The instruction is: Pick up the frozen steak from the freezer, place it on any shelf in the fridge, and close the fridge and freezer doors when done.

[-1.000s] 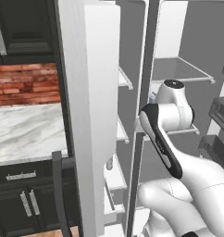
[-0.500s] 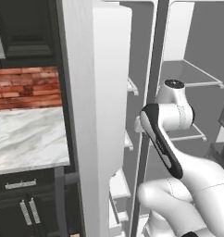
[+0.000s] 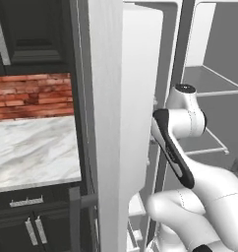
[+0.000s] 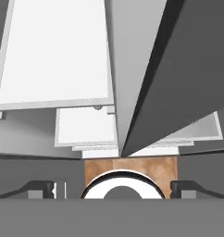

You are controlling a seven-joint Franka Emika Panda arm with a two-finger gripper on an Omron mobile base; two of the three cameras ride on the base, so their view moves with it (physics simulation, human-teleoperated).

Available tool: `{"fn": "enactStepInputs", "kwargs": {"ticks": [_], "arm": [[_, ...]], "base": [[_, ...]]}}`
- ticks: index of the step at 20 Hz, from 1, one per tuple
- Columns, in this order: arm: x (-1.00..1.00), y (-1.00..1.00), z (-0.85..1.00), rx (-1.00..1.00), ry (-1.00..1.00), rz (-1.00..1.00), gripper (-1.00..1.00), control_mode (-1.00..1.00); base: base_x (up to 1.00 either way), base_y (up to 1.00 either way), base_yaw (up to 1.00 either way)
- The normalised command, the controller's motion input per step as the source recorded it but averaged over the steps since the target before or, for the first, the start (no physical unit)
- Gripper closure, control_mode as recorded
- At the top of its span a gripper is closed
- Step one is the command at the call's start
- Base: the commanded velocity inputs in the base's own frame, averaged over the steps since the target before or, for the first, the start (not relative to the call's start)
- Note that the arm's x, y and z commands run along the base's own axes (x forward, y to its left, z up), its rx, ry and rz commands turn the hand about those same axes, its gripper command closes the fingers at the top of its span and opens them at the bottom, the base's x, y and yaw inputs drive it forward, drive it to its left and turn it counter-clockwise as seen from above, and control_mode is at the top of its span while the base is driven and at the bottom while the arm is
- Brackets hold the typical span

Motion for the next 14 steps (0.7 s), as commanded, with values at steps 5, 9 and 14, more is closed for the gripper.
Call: {"fn": "enactStepInputs", "kwargs": {"ticks": [5,9,14], "arm": [[0.00,0.00,0.00,0.00,0.00,0.00,-1.00,1.00],[0.00,0.00,0.00,0.00,0.00,0.00,-1.00,1.00],[0.00,0.29,0.54,-0.10,-0.22,0.02,-1.00,-1.00]], "base": [[0.06,0.48,0.00],[0.08,0.35,0.00],[0.03,0.07,0.00]]}}
